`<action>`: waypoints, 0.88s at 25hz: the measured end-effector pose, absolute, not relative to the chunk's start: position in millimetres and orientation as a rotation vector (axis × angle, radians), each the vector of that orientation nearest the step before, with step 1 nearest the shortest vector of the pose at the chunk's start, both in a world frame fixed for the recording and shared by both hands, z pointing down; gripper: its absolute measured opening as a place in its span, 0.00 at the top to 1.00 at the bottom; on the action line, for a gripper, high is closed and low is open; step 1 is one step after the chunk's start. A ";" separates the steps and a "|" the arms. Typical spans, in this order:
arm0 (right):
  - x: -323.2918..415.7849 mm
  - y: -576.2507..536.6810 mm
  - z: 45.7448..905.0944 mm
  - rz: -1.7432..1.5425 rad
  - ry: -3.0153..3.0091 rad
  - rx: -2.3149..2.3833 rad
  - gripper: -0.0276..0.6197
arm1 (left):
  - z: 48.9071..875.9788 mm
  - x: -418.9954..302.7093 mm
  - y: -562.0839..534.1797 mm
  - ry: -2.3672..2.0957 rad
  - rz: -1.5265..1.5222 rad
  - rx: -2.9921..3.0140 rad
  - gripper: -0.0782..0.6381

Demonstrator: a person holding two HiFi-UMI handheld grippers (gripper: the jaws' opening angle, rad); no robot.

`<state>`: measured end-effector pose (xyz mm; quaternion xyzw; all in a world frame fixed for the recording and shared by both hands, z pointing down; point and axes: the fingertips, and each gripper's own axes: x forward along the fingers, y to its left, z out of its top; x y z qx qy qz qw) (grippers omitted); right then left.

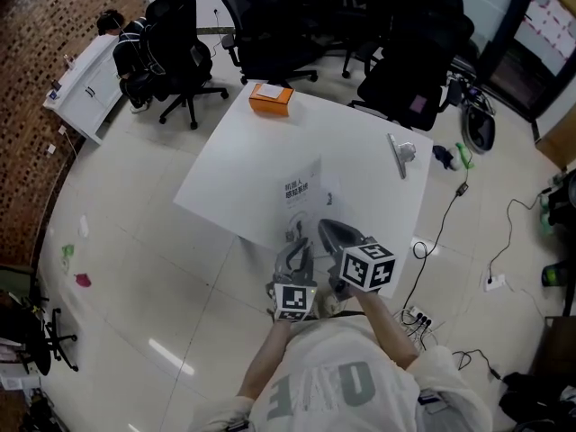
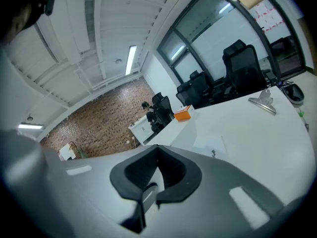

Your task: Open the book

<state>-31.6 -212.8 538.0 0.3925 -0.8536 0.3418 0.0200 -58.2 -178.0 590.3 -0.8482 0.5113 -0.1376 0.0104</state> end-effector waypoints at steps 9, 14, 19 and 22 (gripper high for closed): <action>1.1 -210.5 627.7 1.105 -2.430 1.309 0.95 | 578.9 -110.5 -176.8 1.849 -0.299 -2.526 0.87; 2.7 -203.8 670.6 1.066 -2.292 1.259 0.95 | 581.9 -142.6 -171.7 2.003 -0.286 -2.442 0.85; 1.8 -199.9 685.9 1.059 -2.226 1.235 0.95 | 597.1 -174.3 -161.2 2.163 -0.320 -2.372 0.82; -0.7 -198.9 692.0 1.055 -2.216 1.220 0.95 | 606.5 -193.5 -158.4 2.252 -0.346 -2.329 0.80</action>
